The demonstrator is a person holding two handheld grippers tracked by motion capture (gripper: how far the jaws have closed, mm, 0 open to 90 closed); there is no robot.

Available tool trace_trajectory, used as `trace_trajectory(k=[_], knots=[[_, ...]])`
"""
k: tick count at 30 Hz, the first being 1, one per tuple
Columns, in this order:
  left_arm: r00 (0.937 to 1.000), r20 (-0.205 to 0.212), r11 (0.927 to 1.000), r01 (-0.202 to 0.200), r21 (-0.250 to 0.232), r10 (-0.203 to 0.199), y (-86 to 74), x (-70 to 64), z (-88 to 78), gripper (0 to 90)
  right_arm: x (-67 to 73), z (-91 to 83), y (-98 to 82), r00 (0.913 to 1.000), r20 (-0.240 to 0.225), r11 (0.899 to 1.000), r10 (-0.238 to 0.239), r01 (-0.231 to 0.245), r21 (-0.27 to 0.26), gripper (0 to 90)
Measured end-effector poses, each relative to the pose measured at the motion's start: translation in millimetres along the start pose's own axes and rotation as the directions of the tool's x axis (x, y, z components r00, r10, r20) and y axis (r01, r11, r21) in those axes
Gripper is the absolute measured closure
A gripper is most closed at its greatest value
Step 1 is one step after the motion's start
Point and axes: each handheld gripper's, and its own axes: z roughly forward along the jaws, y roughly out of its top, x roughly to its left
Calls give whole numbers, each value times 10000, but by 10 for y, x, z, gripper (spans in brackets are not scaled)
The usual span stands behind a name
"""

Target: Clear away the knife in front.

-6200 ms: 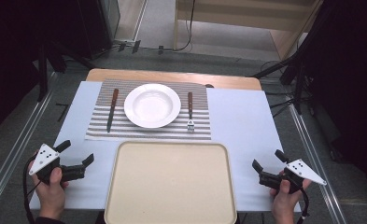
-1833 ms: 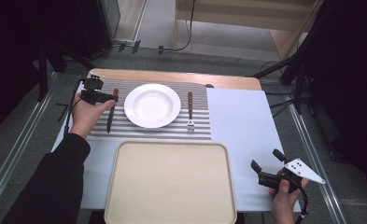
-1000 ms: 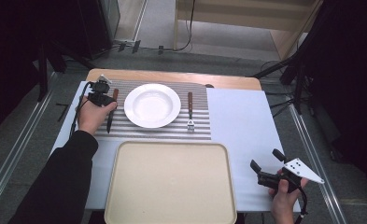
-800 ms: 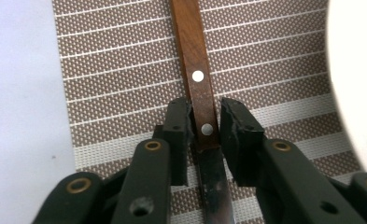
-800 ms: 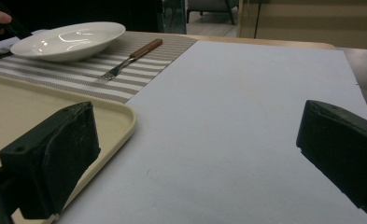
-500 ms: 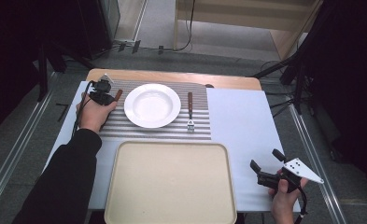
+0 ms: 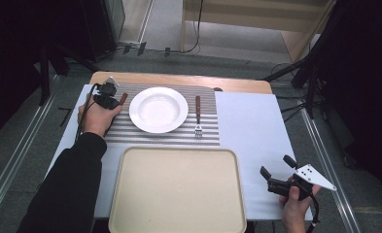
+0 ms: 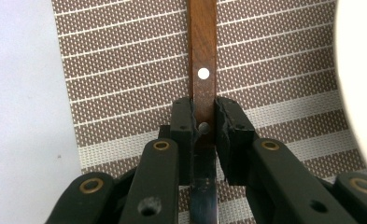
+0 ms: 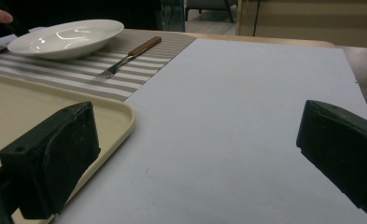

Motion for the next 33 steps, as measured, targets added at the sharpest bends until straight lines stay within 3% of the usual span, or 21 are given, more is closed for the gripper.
trace_trajectory(k=[5, 13, 33], knots=[[9997, 3, 9995, -229, 227, 229, 9, -23, -17, 771, -4, 1, 1, 10000, -26, 10000, 7, -7, -17, 0], [9998, 174, 10000, -44, 63, 43, -13, -17, -59, 771, -4, -3, 0, 10000, -23, 10000, 57, -57, -21, 0], [9988, 480, 9998, -21, -221, 32, -108, 65, -210, 771, 3, 2, 3, 10000, 0, 10000, -31, 31, 8, 0]])
